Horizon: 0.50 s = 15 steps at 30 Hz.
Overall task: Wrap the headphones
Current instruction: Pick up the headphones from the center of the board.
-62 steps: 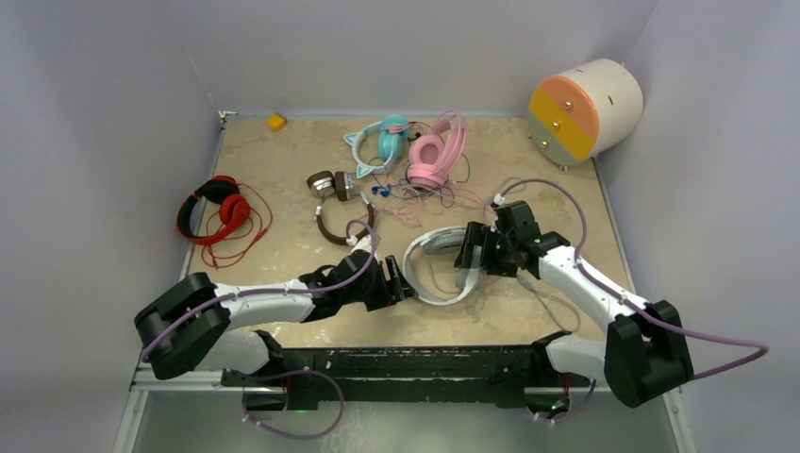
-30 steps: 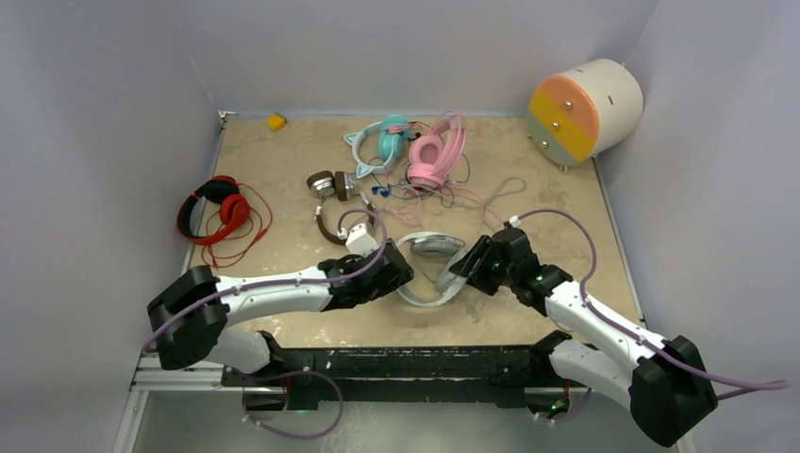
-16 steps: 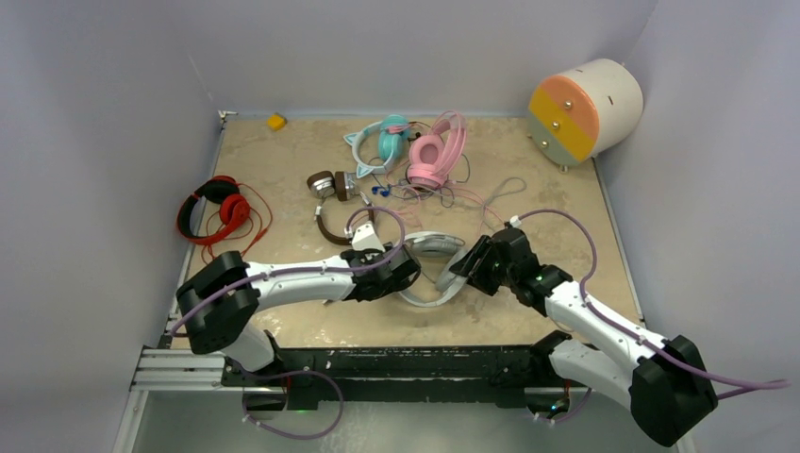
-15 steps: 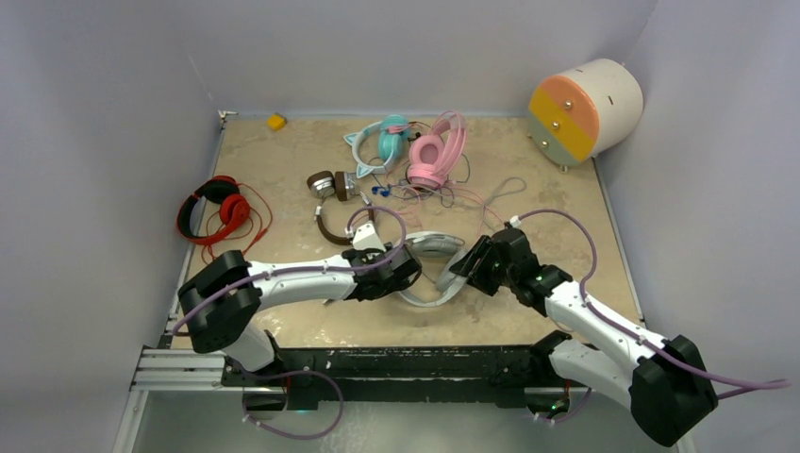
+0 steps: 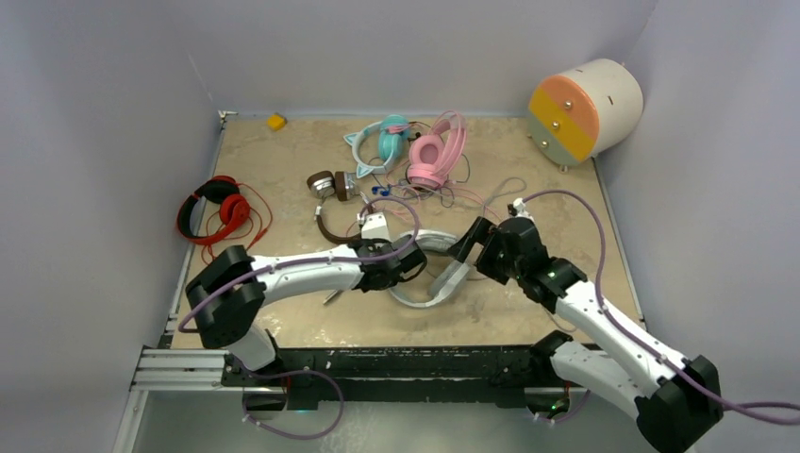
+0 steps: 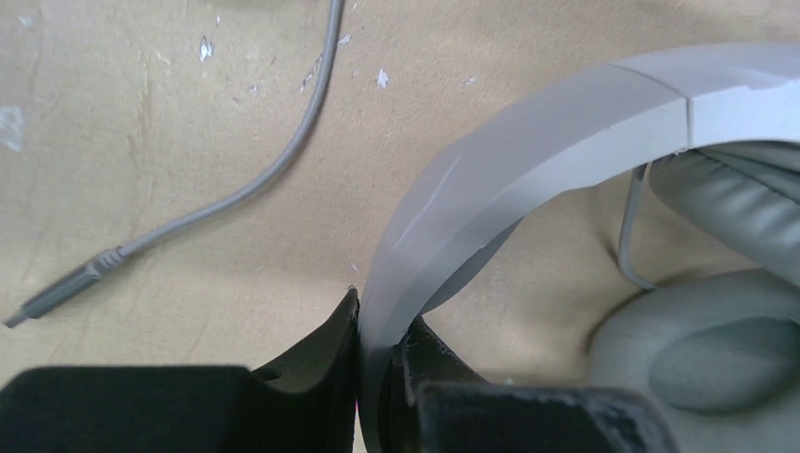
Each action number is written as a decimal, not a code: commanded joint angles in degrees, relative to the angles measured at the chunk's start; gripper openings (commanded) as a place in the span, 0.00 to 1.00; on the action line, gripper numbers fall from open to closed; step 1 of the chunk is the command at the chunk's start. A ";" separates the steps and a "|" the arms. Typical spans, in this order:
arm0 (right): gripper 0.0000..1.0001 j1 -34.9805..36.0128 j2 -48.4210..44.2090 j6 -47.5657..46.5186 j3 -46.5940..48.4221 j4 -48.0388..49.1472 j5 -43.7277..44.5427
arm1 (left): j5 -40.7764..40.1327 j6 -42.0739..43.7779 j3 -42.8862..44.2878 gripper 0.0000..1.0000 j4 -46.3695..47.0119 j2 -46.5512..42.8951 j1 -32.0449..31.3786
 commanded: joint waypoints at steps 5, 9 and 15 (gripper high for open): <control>0.99 -0.06 -11.00 -19.11 4.47 -5.83 3.62 | 11.57 17.38 -2.15 0.00 6.62 -16.49 10.29; 0.99 -0.17 -13.32 -19.64 5.82 -11.82 13.25 | 11.71 20.54 -1.54 0.00 2.79 -23.04 12.15; 0.99 -0.22 -14.63 -16.63 5.34 -16.91 22.52 | 12.29 21.40 -0.53 0.00 -4.79 -31.57 14.98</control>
